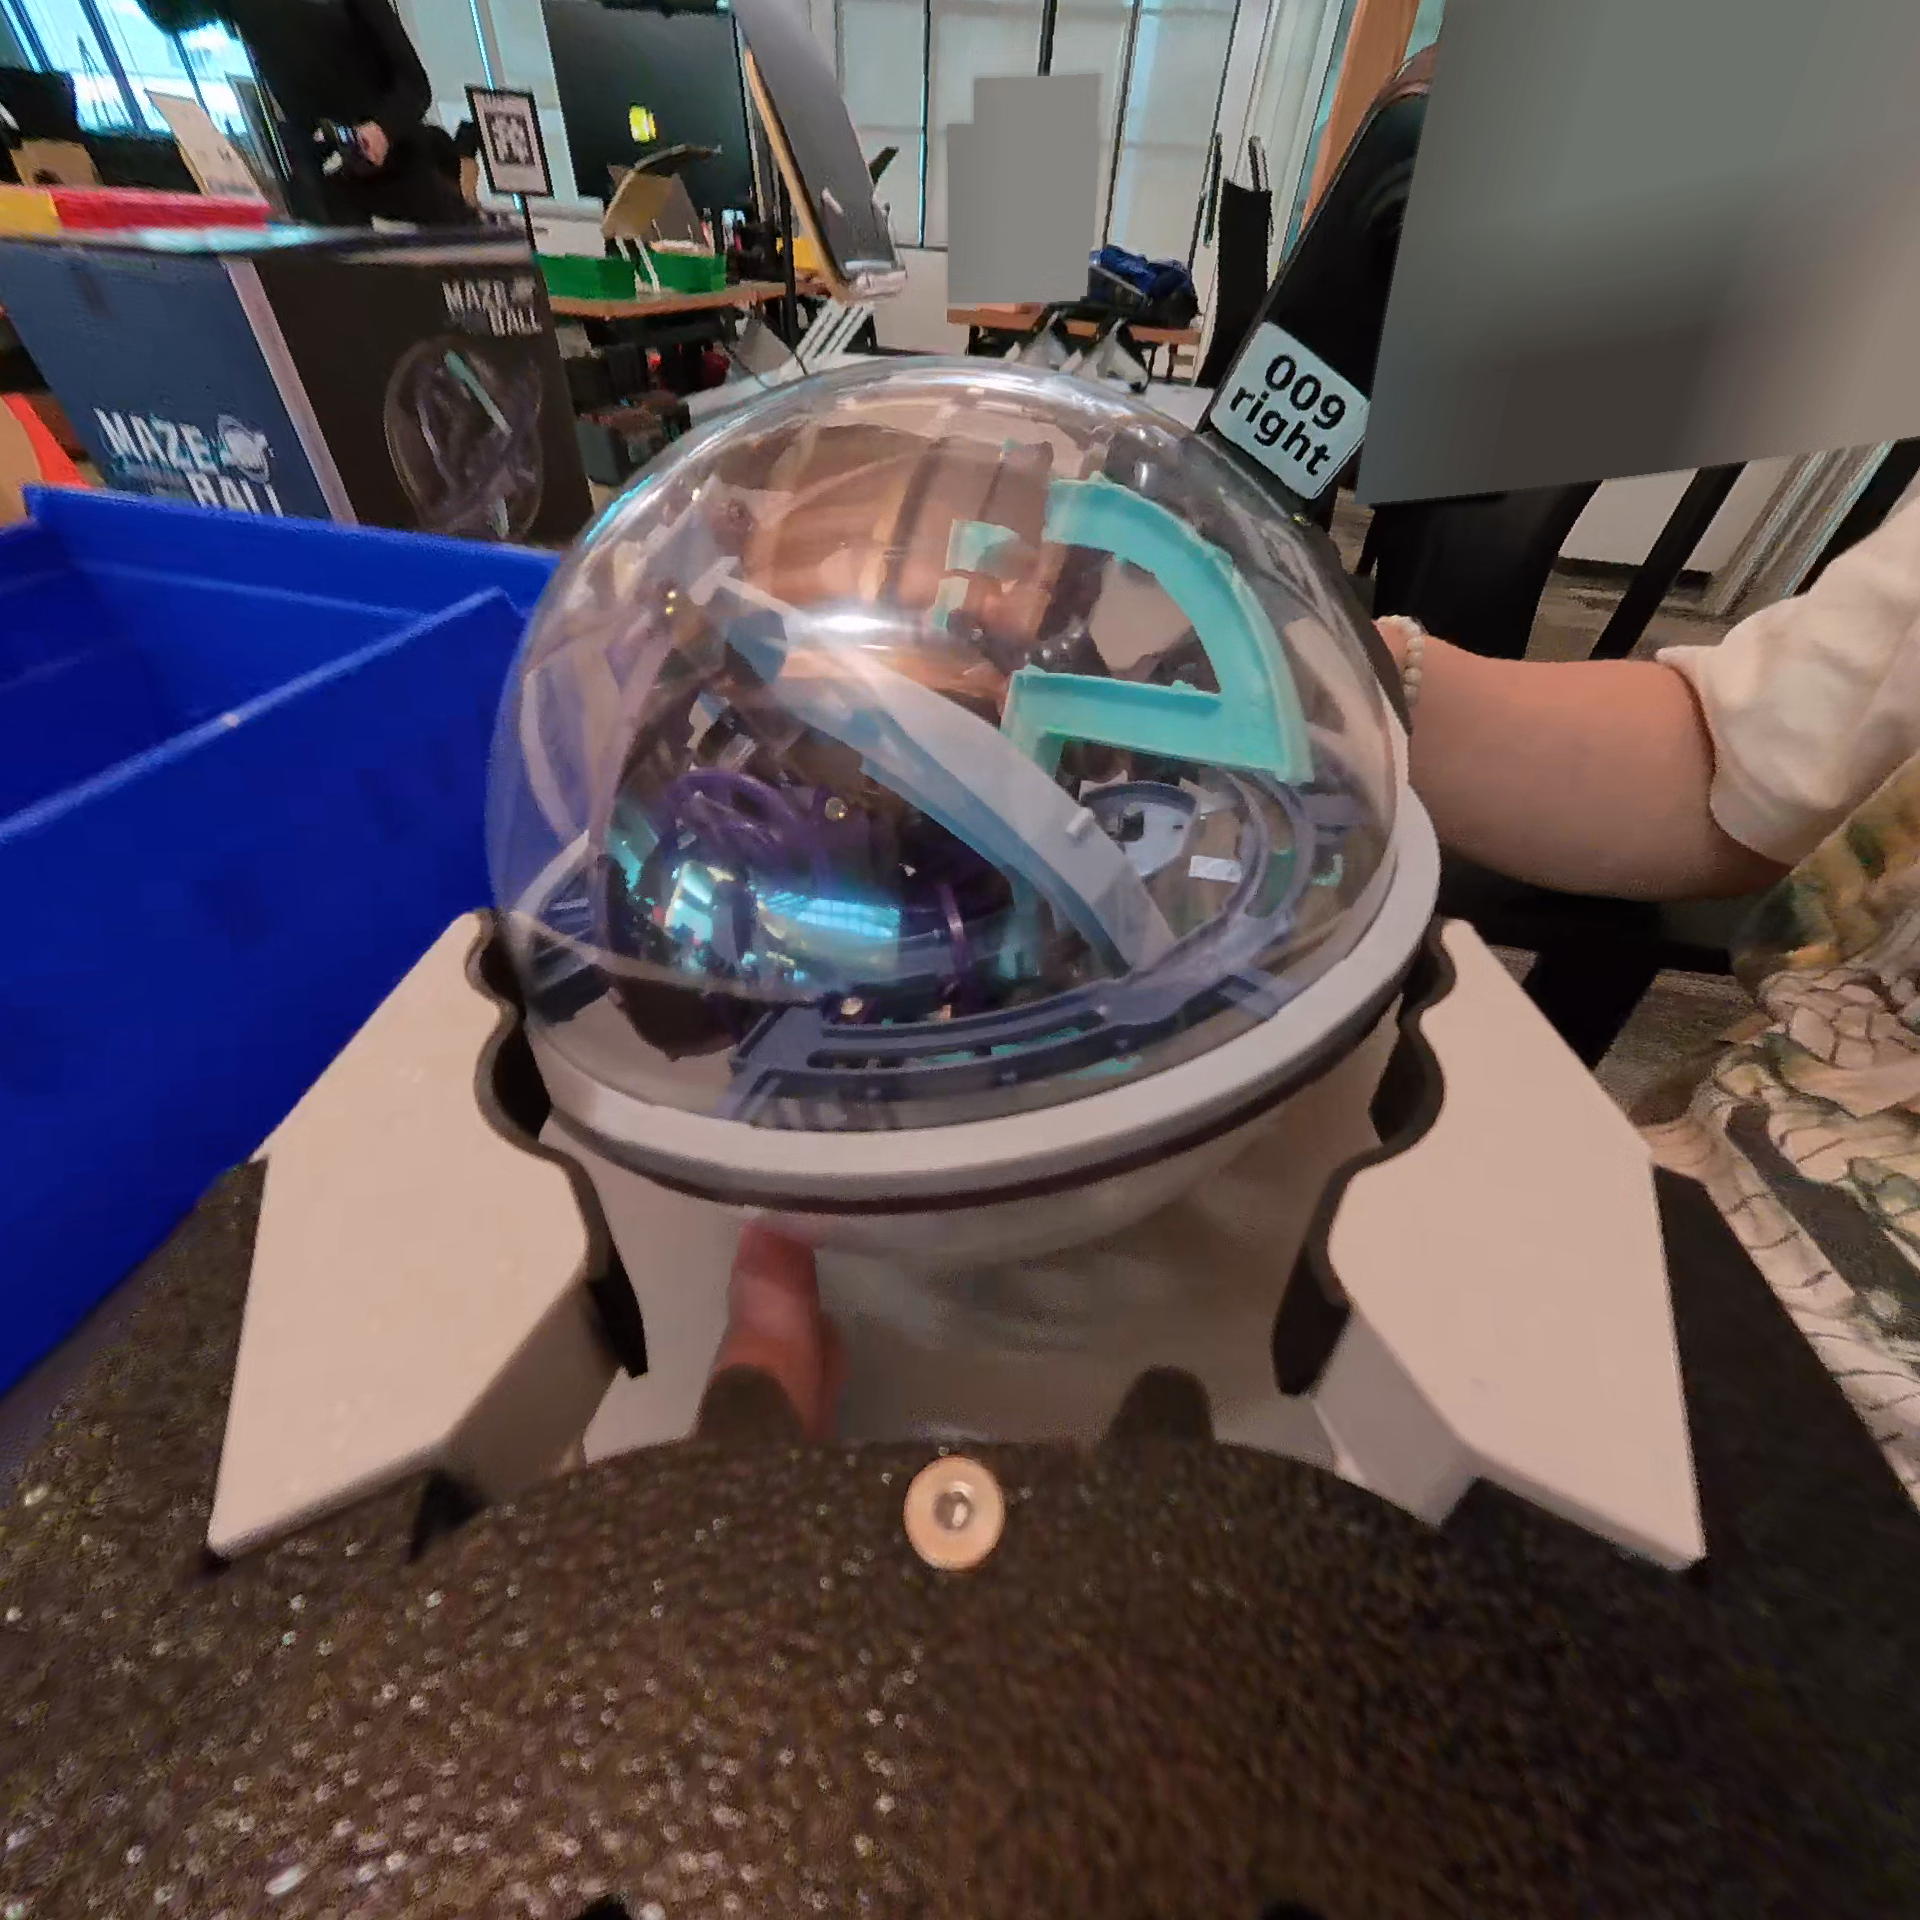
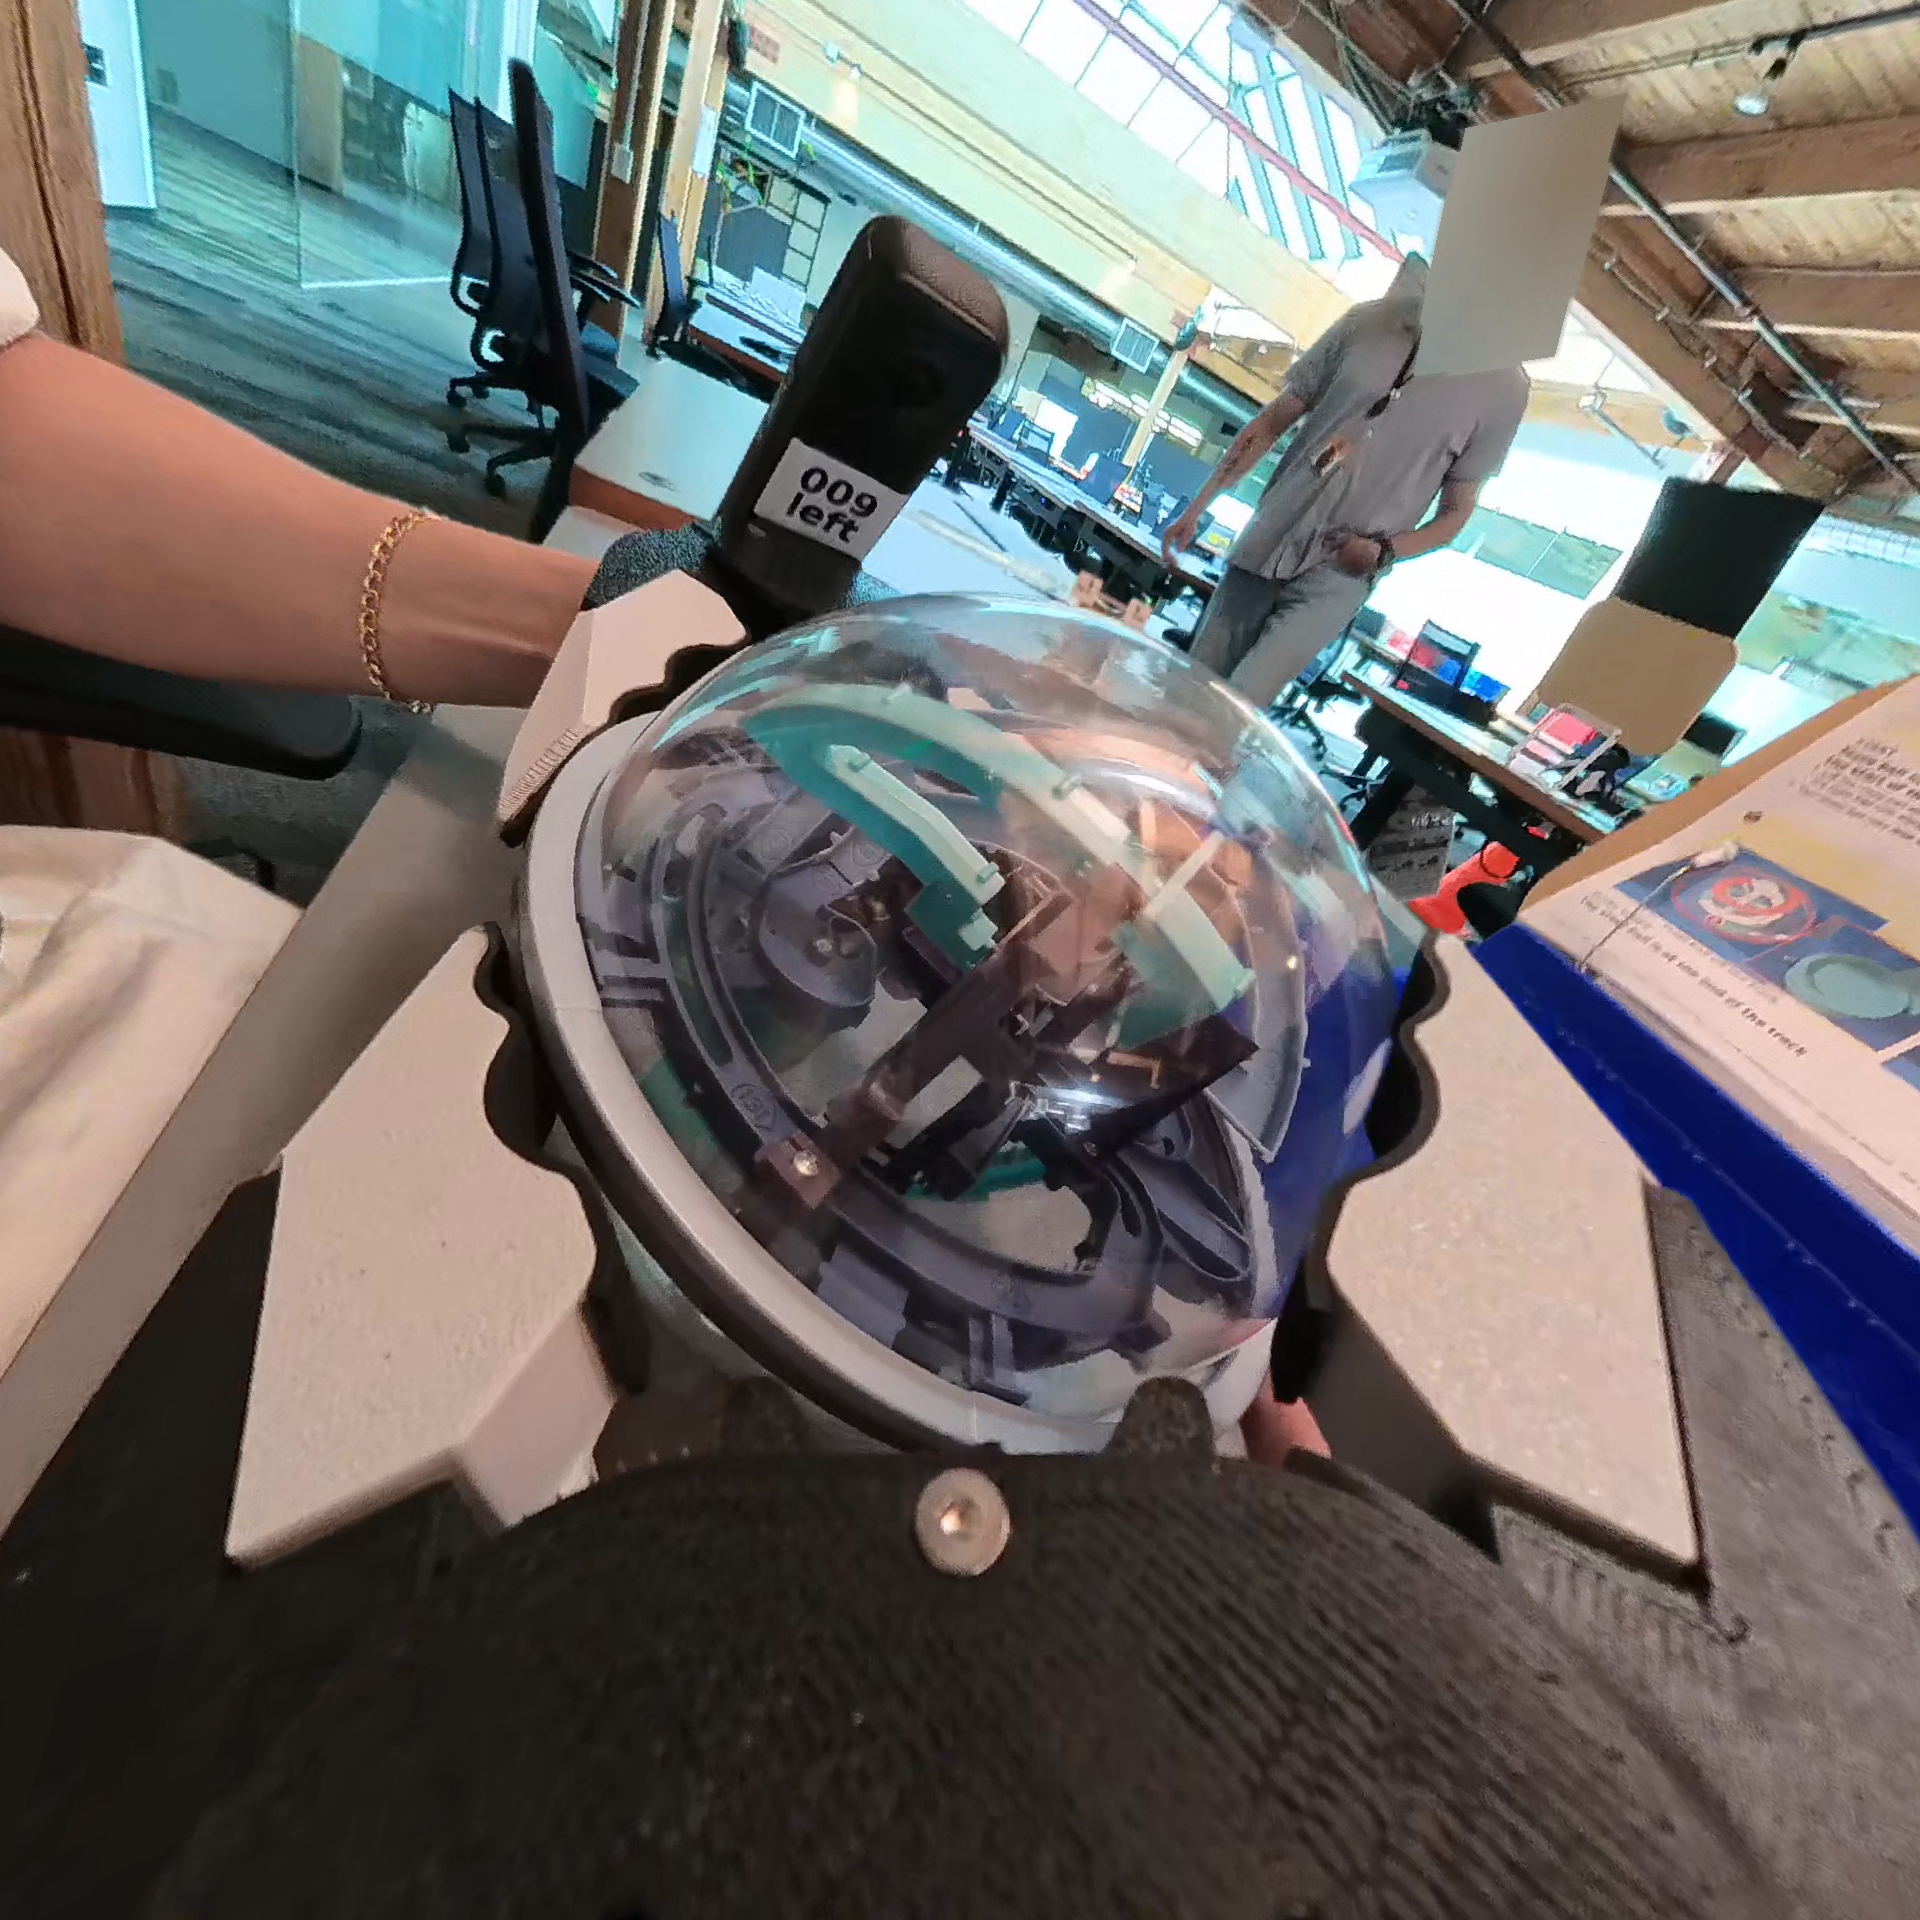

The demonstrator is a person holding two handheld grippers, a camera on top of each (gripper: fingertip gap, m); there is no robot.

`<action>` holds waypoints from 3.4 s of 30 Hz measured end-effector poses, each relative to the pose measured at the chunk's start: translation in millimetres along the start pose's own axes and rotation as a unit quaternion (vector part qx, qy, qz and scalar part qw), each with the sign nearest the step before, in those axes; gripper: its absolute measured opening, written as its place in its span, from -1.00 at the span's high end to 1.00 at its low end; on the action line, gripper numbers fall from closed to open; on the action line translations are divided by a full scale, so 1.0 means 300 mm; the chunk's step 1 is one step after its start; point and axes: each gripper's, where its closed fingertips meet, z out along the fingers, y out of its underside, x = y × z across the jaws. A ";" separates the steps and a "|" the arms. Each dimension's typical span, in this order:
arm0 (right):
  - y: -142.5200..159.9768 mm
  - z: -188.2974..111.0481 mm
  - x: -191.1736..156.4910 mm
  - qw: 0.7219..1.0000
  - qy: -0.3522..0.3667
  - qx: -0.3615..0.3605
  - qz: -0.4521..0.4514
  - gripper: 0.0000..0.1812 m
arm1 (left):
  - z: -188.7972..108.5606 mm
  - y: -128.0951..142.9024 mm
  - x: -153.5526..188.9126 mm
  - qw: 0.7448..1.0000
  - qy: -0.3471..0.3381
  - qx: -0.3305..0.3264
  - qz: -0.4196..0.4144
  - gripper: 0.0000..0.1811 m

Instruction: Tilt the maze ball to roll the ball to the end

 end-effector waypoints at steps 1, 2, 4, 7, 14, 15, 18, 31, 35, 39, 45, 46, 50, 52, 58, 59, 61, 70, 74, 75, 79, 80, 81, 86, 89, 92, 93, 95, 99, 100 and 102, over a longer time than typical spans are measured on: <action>-0.019 0.003 0.005 1.000 0.001 0.002 -0.007 -0.73 | -0.006 -0.018 0.001 1.000 0.000 0.003 0.006 -0.74; -0.038 0.006 0.012 1.000 0.001 0.003 -0.013 -0.73 | -0.013 -0.037 0.001 1.000 -0.001 0.005 0.012 -0.74; -0.086 0.014 0.027 1.000 0.001 0.010 -0.030 -0.73 | -0.030 -0.086 0.001 1.000 -0.005 0.011 0.028 -0.74; -0.176 0.026 0.056 0.998 0.002 0.022 -0.059 -0.74 | -0.061 -0.179 0.003 0.998 -0.012 0.025 0.058 -0.74; -0.438 0.056 0.171 0.996 -0.018 0.061 -0.063 -0.73 | -0.142 -0.479 0.000 0.993 -0.047 0.067 0.091 -0.74; -0.480 0.059 0.192 0.996 -0.023 0.065 -0.058 -0.73 | -0.152 -0.523 -0.002 0.993 -0.051 0.067 0.085 -0.74; -0.610 0.069 0.254 0.995 -0.036 0.077 -0.050 -0.72 | -0.185 -0.659 -0.005 0.993 -0.065 0.068 0.072 -0.74; -1.154 0.076 0.416 0.990 -0.092 0.089 -0.058 -0.71 | -0.323 -1.206 0.080 0.987 -0.120 0.078 0.068 -0.74; -1.260 0.057 0.424 0.989 -0.110 0.079 -0.050 -0.71 | -0.339 -1.303 0.128 0.987 -0.135 0.065 0.053 -0.74; -1.360 0.031 0.445 0.988 -0.121 0.089 -0.034 -0.70 | -0.343 -1.402 0.162 0.986 -0.146 0.068 0.036 -0.74; -1.475 0.007 0.463 0.987 -0.132 0.083 -0.031 -0.70 | -0.353 -1.514 0.205 0.984 -0.152 0.084 0.029 -0.74; -1.491 0.004 0.462 0.987 -0.134 0.079 -0.031 -0.70 | -0.356 -1.529 0.214 0.984 -0.152 0.089 0.030 -0.74; -1.547 -0.009 0.443 0.986 -0.146 0.069 -0.035 -0.69 | -0.366 -1.578 0.257 0.981 -0.155 0.103 0.046 -0.74; -1.568 -0.018 0.430 0.985 -0.149 0.073 -0.041 -0.68 | -0.368 -1.593 0.280 0.980 -0.158 0.105 0.060 -0.74; -1.591 -0.044 0.394 0.982 -0.157 0.087 -0.065 -0.68 | -0.365 -1.601 0.325 0.976 -0.172 0.107 0.086 -0.73; -1.591 -0.046 0.389 0.982 -0.157 0.087 -0.066 -0.68 | -0.365 -1.599 0.331 0.975 -0.173 0.107 0.087 -0.73; -1.590 -0.049 0.377 0.981 -0.157 0.089 -0.075 -0.68 | -0.366 -1.594 0.339 0.974 -0.175 0.108 0.096 -0.73; -1.570 -0.089 0.350 0.971 -0.177 0.115 -0.110 -0.68 | -0.336 -1.577 0.367 0.962 -0.208 0.104 0.141 -0.74; -1.558 -0.106 0.348 0.968 -0.178 0.128 -0.122 -0.68 | -0.320 -1.569 0.369 0.959 -0.216 0.100 0.157 -0.74; -1.553 -0.109 0.349 0.967 -0.178 0.134 -0.124 -0.68 | -0.316 -1.567 0.368 0.957 -0.219 0.098 0.161 -0.74; -1.528 -0.120 0.354 0.964 -0.178 0.153 -0.123 -0.68 | -0.300 -1.549 0.357 0.956 -0.227 0.083 0.167 -0.74; -1.521 -0.121 0.356 0.964 -0.177 0.157 -0.121 -0.68 | -0.296 -1.544 0.352 0.956 -0.228 0.079 0.166 -0.74; -1.513 -0.123 0.360 0.964 -0.176 0.160 -0.118 -0.68 | -0.292 -1.539 0.347 0.957 -0.228 0.074 0.165 -0.74; -1.479 -0.128 0.387 0.964 -0.174 0.175 -0.100 -0.68 | -0.269 -1.523 0.314 0.959 -0.231 0.053 0.155 -0.74; -1.468 -0.132 0.401 0.964 -0.170 0.187 -0.087 -0.68 | -0.260 -1.520 0.301 0.960 -0.232 0.038 0.150 -0.74; -1.459 -0.132 0.412 0.964 -0.165 0.198 -0.073 -0.68 | -0.254 -1.519 0.289 0.961 -0.232 0.025 0.148 -0.73; -1.457 -0.132 0.416 0.964 -0.164 0.199 -0.069 -0.68 | -0.252 -1.520 0.286 0.961 -0.232 0.023 0.146 -0.73; -1.454 -0.132 0.422 0.964 -0.163 0.200 -0.064 -0.68 | -0.249 -1.521 0.280 0.962 -0.231 0.021 0.143 -0.73; -1.466 -0.132 0.431 0.964 -0.156 0.206 -0.062 -0.67 | -0.252 -1.536 0.279 0.963 -0.227 0.020 0.146 -0.73; -1.472 -0.131 0.431 0.964 -0.153 0.209 -0.063 -0.67 | -0.255 -1.542 0.282 0.962 -0.227 0.020 0.152 -0.72; -1.481 -0.131 0.428 0.963 -0.147 0.216 -0.069 -0.67 | -0.261 -1.550 0.288 0.960 -0.226 0.019 0.164 -0.71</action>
